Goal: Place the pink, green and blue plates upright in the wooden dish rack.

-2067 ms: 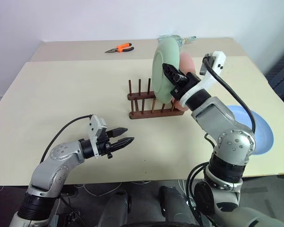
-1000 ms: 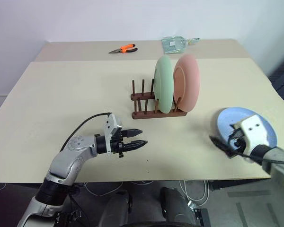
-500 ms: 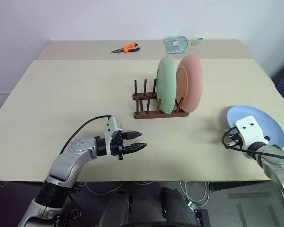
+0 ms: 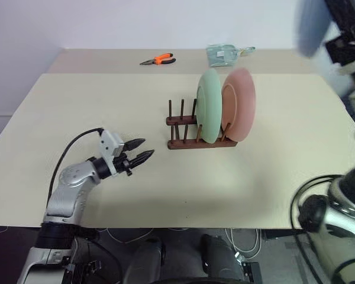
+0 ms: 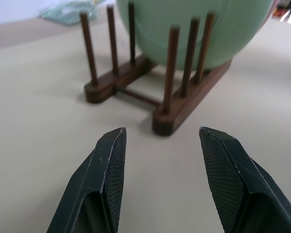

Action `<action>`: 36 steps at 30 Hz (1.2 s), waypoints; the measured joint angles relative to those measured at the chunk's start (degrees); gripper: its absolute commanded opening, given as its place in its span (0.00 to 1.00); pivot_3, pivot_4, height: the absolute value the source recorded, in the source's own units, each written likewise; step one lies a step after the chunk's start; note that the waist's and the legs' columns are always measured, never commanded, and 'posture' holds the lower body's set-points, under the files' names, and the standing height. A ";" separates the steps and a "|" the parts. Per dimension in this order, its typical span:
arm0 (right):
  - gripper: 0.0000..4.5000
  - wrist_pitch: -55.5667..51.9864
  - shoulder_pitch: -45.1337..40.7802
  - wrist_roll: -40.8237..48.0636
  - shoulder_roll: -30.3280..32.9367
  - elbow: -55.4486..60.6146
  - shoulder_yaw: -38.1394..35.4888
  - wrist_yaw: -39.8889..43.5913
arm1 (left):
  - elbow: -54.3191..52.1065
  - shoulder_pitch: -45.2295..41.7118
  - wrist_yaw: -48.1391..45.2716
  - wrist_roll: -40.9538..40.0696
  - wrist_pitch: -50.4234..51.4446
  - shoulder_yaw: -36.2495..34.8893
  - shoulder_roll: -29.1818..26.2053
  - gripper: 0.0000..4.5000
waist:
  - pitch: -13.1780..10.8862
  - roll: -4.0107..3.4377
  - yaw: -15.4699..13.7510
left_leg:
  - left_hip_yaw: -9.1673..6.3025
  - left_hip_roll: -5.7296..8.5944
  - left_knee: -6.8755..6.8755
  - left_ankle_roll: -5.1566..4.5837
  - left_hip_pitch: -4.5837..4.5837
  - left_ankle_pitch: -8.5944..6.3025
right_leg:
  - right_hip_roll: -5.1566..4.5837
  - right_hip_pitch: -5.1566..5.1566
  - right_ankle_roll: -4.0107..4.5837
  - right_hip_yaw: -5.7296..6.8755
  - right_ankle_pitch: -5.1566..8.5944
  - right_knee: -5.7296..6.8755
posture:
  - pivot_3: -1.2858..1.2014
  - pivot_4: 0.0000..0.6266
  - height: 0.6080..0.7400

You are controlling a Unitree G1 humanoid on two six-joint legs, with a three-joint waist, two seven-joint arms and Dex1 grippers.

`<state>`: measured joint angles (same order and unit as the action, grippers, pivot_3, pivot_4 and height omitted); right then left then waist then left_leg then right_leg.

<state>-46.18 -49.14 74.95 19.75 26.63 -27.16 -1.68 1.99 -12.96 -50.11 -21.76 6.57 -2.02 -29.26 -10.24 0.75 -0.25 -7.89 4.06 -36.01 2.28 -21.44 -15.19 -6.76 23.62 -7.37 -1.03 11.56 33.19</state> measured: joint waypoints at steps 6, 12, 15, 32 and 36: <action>0.01 3.20 -0.96 12.89 -11.63 -4.40 9.77 -16.12 | -0.53 2.35 0.44 -0.01 -0.76 -0.07 0.29 0.54 | 0.00 -0.03 0.13 | -0.02 0.05 0.01 0.02 -0.02 0.01 | 0.03 0.13 -0.11 -0.01 -0.10 0.11 | 0.52 0.24 1.00; 0.01 5.67 -0.41 14.89 -15.65 -9.22 14.68 -22.78 | -3.75 4.49 1.30 -0.12 -0.09 0.00 0.70 0.54 | 0.00 -0.04 0.97 | 0.09 0.05 0.04 0.04 0.00 0.03 | 0.10 0.19 -0.15 0.00 -0.12 0.25 | 0.52 0.24 1.00; 0.01 5.87 -0.02 15.25 -16.40 -11.48 15.96 -24.17 | -5.33 5.26 1.70 -0.19 0.82 0.01 0.73 0.54 | 0.01 -0.06 1.30 | 0.12 0.02 0.07 0.04 0.02 0.03 | 0.14 0.24 -0.15 -0.01 -0.12 0.29 | 0.52 0.24 1.00; 0.33 5.51 1.13 4.95 -18.08 -27.51 20.20 -22.45 | -6.85 6.19 1.93 -0.20 2.50 0.04 1.23 0.54 | 0.01 -0.07 1.39 | 0.22 0.01 0.09 0.03 -0.02 0.03 | 0.19 0.36 -0.17 -0.04 -0.13 0.36 | 0.52 0.24 1.00; 0.65 5.26 -2.07 -4.61 -13.66 -25.20 24.13 -15.05 | -7.25 6.20 2.35 -0.18 2.95 0.11 1.58 0.54 | 0.01 -0.08 1.39 | 0.25 0.01 0.09 0.03 -0.04 0.03 | 0.19 0.40 -0.18 -0.05 -0.13 0.37 | 0.52 0.24 1.00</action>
<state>-40.92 -51.21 70.34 6.08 1.43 -3.04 -16.73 -5.26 -6.76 -47.76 -21.95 9.52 -1.91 -27.68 -10.23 0.67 1.14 -7.64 4.07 -35.92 2.31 -21.48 -15.16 -6.57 24.02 -7.55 -1.07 11.43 33.56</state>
